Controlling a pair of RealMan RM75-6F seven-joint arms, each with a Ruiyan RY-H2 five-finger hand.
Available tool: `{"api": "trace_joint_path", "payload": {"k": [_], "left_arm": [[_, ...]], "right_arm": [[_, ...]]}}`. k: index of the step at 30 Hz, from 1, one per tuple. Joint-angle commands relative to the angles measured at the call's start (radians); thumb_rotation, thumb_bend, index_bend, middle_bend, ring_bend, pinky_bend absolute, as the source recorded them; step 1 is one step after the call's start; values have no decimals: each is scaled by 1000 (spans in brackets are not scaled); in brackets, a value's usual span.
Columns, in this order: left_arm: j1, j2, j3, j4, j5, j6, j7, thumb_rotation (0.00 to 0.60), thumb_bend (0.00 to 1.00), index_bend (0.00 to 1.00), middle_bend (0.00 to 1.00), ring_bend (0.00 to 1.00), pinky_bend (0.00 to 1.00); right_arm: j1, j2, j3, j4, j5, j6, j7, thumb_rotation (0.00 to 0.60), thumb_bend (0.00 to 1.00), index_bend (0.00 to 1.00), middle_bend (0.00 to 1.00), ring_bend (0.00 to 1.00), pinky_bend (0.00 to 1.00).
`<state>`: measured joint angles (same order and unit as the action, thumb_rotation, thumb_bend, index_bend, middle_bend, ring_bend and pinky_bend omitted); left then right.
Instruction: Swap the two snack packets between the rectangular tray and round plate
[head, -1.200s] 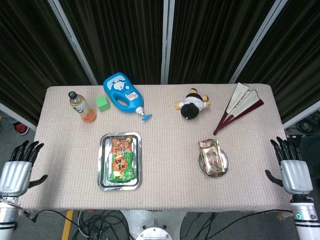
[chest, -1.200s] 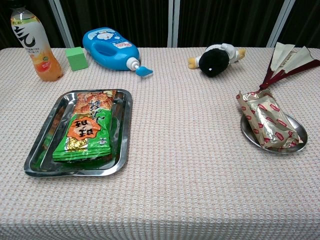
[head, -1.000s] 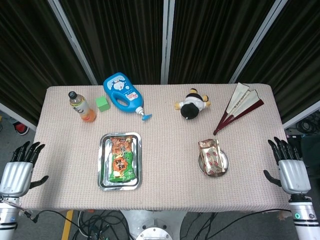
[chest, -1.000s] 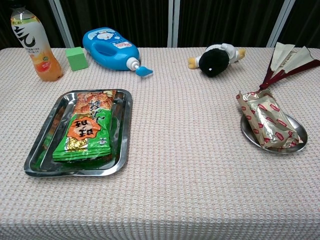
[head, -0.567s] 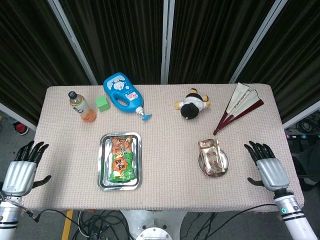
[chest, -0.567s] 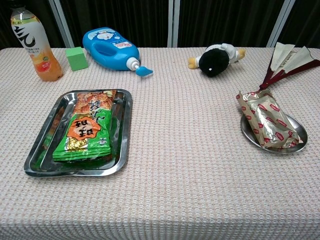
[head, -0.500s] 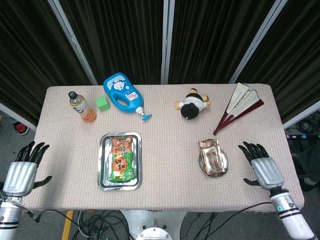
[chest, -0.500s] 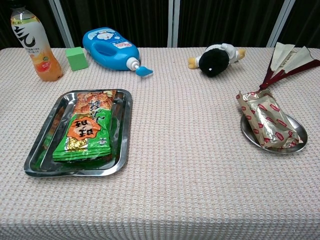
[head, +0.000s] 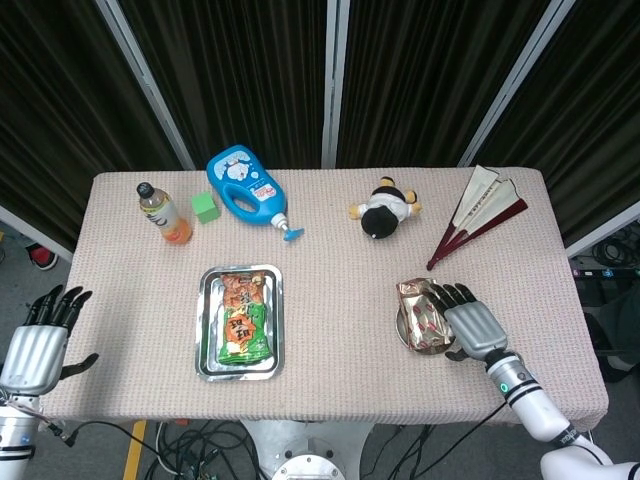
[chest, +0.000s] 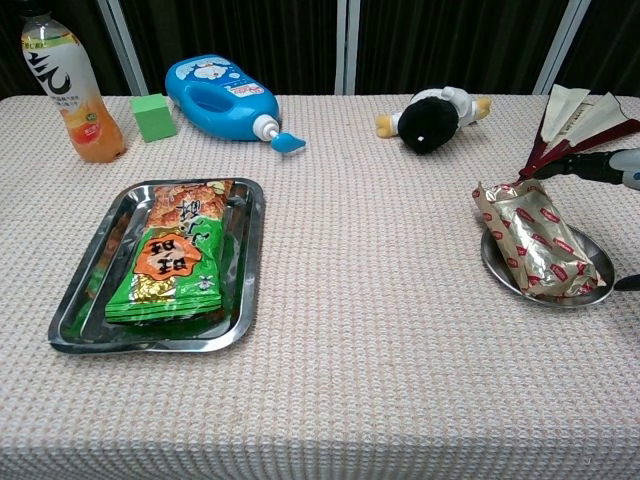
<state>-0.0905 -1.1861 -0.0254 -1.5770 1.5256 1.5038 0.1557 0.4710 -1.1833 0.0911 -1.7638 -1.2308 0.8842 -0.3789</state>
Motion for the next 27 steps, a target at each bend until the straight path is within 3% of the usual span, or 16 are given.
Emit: {"api": "trace_joint_path", "payload": {"k": [1, 16, 21, 25, 27], "left_arm": [[1, 2, 0, 5, -2, 0, -9, 600, 39, 133, 109, 47, 134], [-1, 8, 2, 8, 4, -3, 3, 600, 39, 133, 109, 47, 134], [2, 5, 6, 15, 2, -5, -5, 600, 39, 132, 109, 47, 134], [3, 4, 7, 19, -1, -7, -9, 600, 39, 132, 109, 47, 137], [3, 2, 7, 21, 0, -6, -11, 600, 39, 133, 109, 47, 137]], "right_arm": [[27, -30, 1, -4, 54, 9, -69, 600, 0, 0, 0, 0, 0], [91, -115, -24, 42, 161, 0, -140, 600, 2, 0, 0, 0, 0], [92, -140, -34, 72, 145, 23, -126, 600, 88, 4, 45, 0, 9], [83, -164, -35, 99, 105, 71, -110, 600, 128, 152, 122, 52, 125], [76, -177, -33, 113, 78, 99, -95, 600, 142, 255, 197, 133, 212]]}}
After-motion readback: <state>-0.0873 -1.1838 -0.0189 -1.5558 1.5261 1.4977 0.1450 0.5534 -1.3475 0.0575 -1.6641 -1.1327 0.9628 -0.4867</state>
